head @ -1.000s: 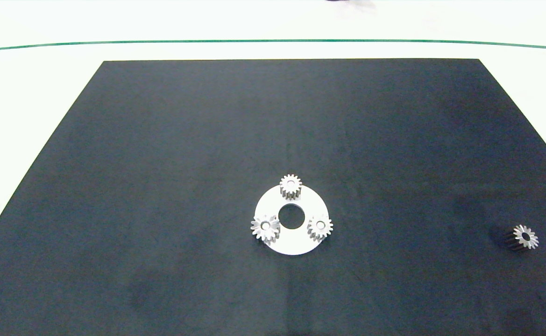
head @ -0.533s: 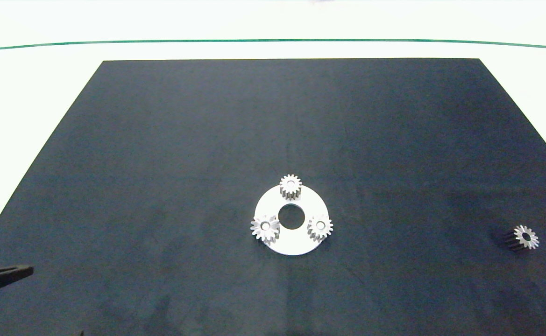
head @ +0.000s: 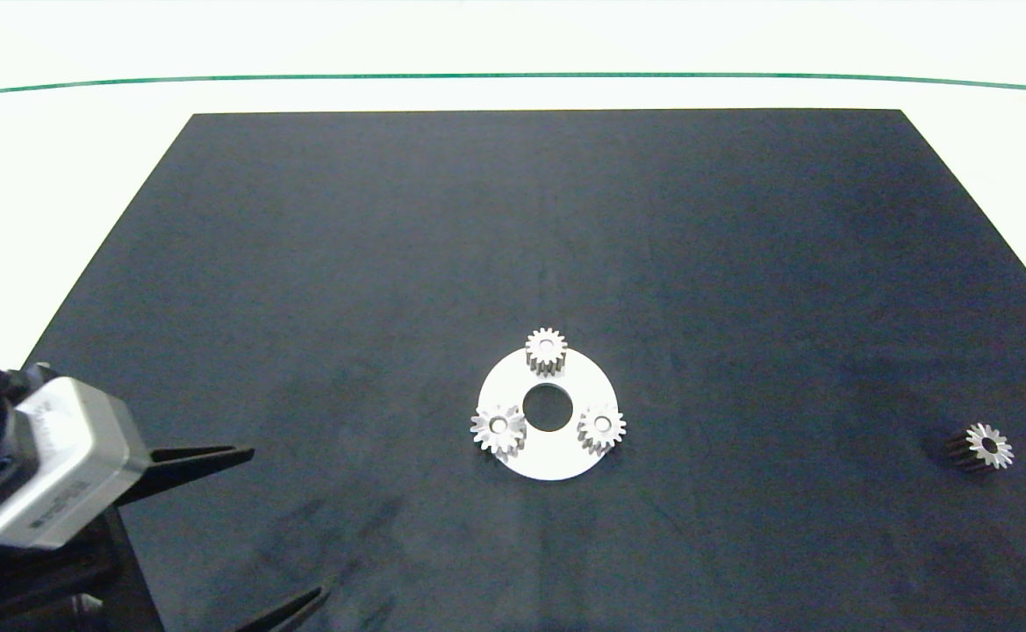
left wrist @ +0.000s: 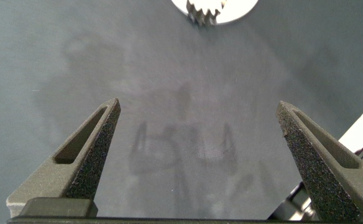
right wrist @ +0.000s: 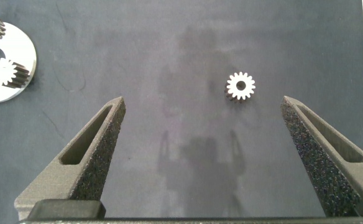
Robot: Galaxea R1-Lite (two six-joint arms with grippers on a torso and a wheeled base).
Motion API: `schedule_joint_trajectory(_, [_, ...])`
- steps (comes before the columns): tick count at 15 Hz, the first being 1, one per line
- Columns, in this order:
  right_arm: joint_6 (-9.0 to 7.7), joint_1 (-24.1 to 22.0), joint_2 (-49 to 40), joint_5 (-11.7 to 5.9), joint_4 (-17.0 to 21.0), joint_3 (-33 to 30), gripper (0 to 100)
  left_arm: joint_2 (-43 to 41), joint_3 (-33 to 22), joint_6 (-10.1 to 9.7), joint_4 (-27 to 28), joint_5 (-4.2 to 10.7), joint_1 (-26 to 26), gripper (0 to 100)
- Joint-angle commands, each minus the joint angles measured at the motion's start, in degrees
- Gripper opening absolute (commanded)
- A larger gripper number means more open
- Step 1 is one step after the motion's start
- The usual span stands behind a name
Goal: Remove an incorrectly installed larger gear and replace it with the correct smaller gear
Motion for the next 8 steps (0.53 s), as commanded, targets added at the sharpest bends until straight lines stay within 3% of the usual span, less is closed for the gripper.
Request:
schedule_joint_trajectory(1, [0.02, -0.08, -0.24, -0.06, 0.1, 0.56, 100, 7.88, -0.93, 1.96, -1.81, 1.09, -0.81, 100])
schedule_joint_trajectory(3, [0.02, -0.08, -0.24, -0.14, 0.19, 0.82, 100, 12.54, -1.11, 3.81, -8.23, 2.93, -0.9, 100])
schedule_joint_trajectory(5, [0.02, -0.08, -0.33, -0.14, 0.19, 1.0, 100, 16.58, -1.19, 7.76, -14.38, 4.87, -0.9, 100])
schedule_joint_trajectory(8, [0.02, -0.08, -0.42, -0.14, 0.19, 1.08, 100, 20.19, -2.16, 8.46, -15.7, 6.1, -2.05, 100])
